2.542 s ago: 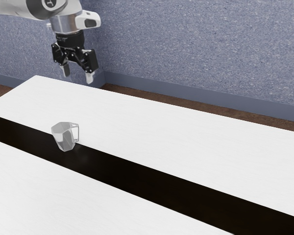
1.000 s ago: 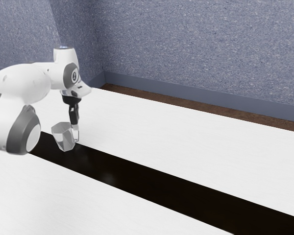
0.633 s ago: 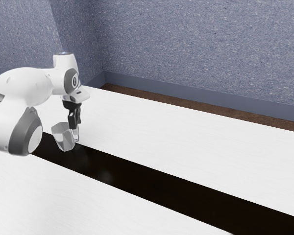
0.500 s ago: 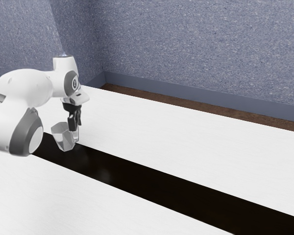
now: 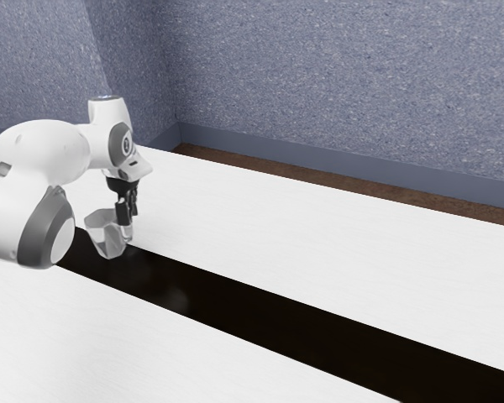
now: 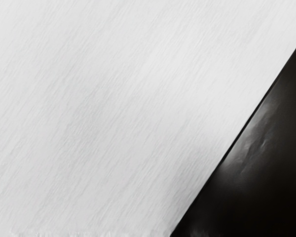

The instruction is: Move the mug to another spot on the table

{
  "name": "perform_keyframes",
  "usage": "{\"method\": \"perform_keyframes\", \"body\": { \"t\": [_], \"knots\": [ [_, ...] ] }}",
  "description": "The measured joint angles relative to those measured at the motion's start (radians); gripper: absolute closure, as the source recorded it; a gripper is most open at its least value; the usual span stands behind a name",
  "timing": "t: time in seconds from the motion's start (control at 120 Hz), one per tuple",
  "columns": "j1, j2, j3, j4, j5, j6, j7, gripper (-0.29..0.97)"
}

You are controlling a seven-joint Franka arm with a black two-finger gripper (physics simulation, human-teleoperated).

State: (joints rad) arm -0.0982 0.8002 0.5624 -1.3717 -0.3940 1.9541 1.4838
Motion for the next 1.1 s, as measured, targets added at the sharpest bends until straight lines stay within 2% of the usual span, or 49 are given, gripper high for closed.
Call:
{"method": "perform_keyframes", "body": {
  "t": [0.3,0.525,0.658,1.1],
  "knots": [
    [0.0,0.0,0.003,0.0,0.026,-0.003,-0.074,0.02],
    [0.0,0.0,0.002,0.0,0.029,-0.001,-0.108,0.31],
    [0.0,0.0,0.003,0.0,0.029,0.0,-0.123,0.44],
    [-0.003,-0.003,0.001,0.004,0.039,0.001,-0.157,0.62]
  ]
}}
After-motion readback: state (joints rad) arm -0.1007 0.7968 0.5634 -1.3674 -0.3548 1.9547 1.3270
